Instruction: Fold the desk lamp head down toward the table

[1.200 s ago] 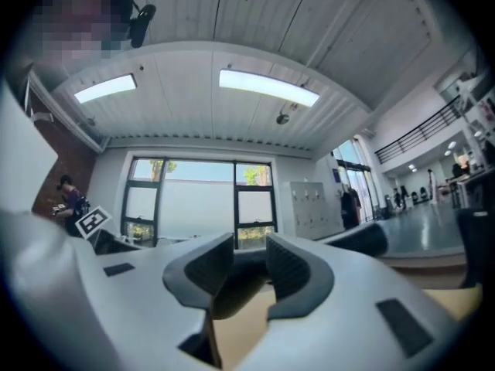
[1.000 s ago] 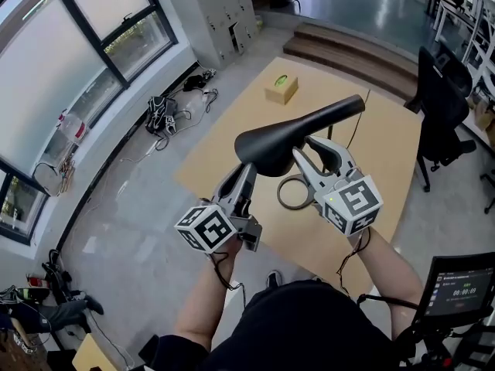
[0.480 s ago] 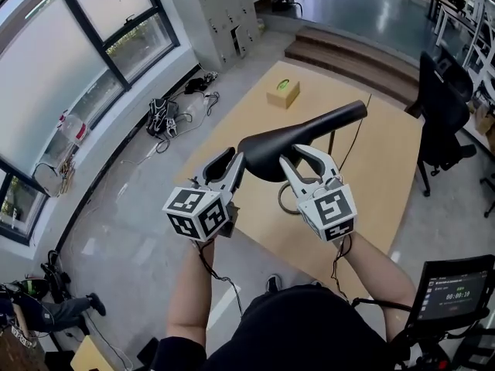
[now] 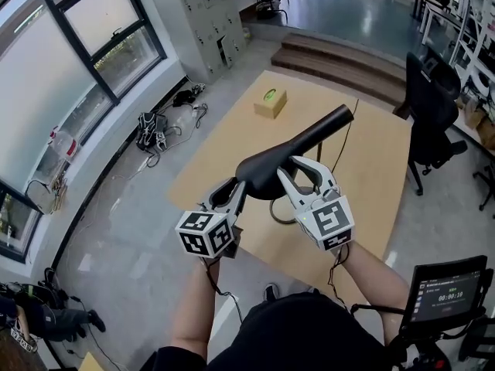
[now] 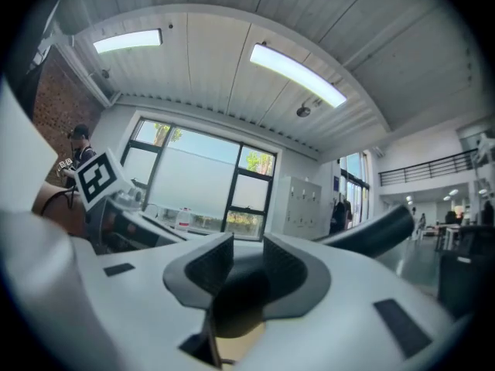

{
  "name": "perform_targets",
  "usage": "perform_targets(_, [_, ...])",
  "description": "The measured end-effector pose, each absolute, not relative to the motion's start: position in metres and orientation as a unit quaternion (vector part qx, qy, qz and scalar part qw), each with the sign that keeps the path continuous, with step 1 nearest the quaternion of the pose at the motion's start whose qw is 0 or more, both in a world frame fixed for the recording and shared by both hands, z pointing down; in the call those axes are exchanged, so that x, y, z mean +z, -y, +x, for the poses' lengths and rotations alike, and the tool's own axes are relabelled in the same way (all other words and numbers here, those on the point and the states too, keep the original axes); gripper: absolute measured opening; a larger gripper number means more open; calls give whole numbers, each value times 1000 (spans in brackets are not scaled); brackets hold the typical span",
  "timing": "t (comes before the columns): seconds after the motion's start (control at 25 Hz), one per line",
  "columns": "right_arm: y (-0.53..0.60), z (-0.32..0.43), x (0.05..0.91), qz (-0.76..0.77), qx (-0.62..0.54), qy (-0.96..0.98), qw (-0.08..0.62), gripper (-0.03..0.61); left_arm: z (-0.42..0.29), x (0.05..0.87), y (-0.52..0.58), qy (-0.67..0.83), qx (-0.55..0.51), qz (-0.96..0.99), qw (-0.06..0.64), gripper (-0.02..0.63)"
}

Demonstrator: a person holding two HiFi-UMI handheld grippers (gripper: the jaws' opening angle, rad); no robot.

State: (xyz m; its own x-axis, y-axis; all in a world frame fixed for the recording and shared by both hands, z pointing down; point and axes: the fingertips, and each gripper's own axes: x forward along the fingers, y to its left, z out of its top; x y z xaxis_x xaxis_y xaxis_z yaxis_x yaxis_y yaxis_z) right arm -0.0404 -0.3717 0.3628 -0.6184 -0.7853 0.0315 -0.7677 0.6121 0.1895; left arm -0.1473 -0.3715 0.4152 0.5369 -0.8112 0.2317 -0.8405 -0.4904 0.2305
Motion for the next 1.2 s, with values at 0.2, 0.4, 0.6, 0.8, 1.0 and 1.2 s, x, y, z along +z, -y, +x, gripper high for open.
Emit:
perform_targets(0.2, [409, 54, 296, 539, -111, 835, -9, 118, -146, 420, 374, 480, 38, 861, 167, 72])
perform_targets(0.4, [449, 107, 287, 542, -42, 839, -5, 120, -141, 428, 376, 477, 42, 861, 172, 72])
perform_targets(0.6, [453, 102, 297, 519, -20, 854, -6, 120, -139, 438, 376, 474, 43, 860, 186, 72])
perform_targets(0.8, [454, 105, 295, 525, -20, 851, -1, 120, -138, 442, 375, 474, 39, 858, 191, 72])
perform_targets(1.0, [453, 108, 287, 532, -33, 846, 4, 120, -137, 444, 375, 474, 37, 858, 193, 72])
perform_targets(1.2, [456, 109, 295, 522, -7, 853, 5, 120, -133, 455, 375, 470, 45, 857, 205, 72])
